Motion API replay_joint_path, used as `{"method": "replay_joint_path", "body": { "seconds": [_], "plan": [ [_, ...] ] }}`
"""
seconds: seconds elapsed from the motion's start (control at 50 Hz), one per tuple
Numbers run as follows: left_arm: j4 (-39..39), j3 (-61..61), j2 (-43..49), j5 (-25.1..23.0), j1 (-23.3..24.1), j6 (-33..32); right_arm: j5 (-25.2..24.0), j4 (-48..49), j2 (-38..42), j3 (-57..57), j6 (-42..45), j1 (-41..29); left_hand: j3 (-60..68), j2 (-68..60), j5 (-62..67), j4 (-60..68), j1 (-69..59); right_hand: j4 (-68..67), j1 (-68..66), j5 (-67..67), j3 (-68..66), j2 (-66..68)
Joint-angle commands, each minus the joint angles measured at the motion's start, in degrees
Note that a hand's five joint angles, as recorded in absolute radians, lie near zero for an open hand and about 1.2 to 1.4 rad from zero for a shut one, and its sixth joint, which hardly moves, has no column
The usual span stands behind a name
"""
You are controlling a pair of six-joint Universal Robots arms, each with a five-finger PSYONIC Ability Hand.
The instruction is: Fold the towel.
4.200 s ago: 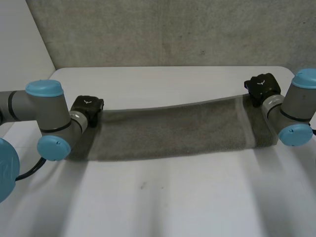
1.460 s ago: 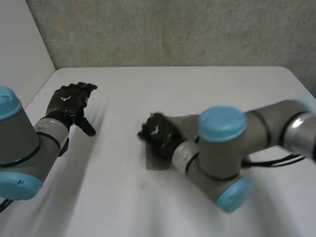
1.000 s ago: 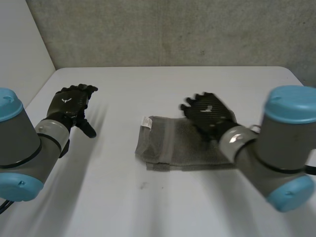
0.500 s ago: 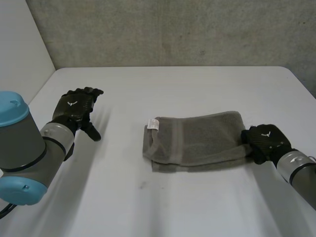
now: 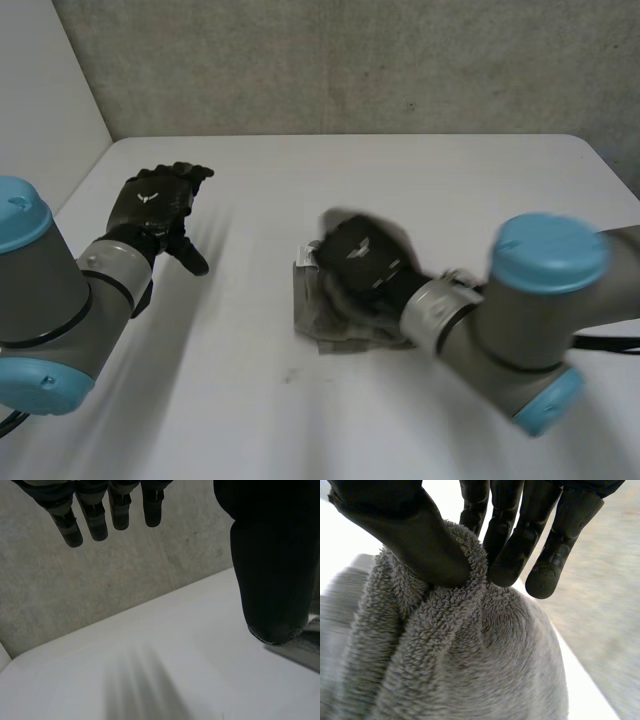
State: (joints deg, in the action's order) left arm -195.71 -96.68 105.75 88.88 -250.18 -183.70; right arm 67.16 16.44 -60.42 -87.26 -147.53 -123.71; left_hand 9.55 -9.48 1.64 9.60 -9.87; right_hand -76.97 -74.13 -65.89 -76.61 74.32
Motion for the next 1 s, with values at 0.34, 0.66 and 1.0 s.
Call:
{"method": "replay_joint_path", "body": {
  "seconds": [0.34, 0.66, 1.0],
  "plan": [
    [8.3, 15.1, 3.5, 0.9, 8.5, 8.4, 3.1, -7.6, -11.1, -2.6, -22.0, 6.0, 0.4, -0.5, -1.6, 0.4, -0.1, 67.0, 64.1, 65.9, 66.6, -64.3],
    [18.4, 31.9, 23.6, 16.8, 21.6, 8.7, 3.1, -14.1, -6.2, 0.2, -25.3, 11.7, 0.4, -0.5, -1.6, 0.4, -0.1, 67.0, 64.1, 65.9, 66.6, -64.3],
    [18.5, 30.1, 31.4, 16.9, 22.6, 9.1, 8.0, -15.3, 6.3, 5.7, -16.1, 11.0, 0.4, -0.5, -1.6, 0.4, -0.1, 67.0, 64.1, 65.9, 66.6, -64.3]
  ]
}}
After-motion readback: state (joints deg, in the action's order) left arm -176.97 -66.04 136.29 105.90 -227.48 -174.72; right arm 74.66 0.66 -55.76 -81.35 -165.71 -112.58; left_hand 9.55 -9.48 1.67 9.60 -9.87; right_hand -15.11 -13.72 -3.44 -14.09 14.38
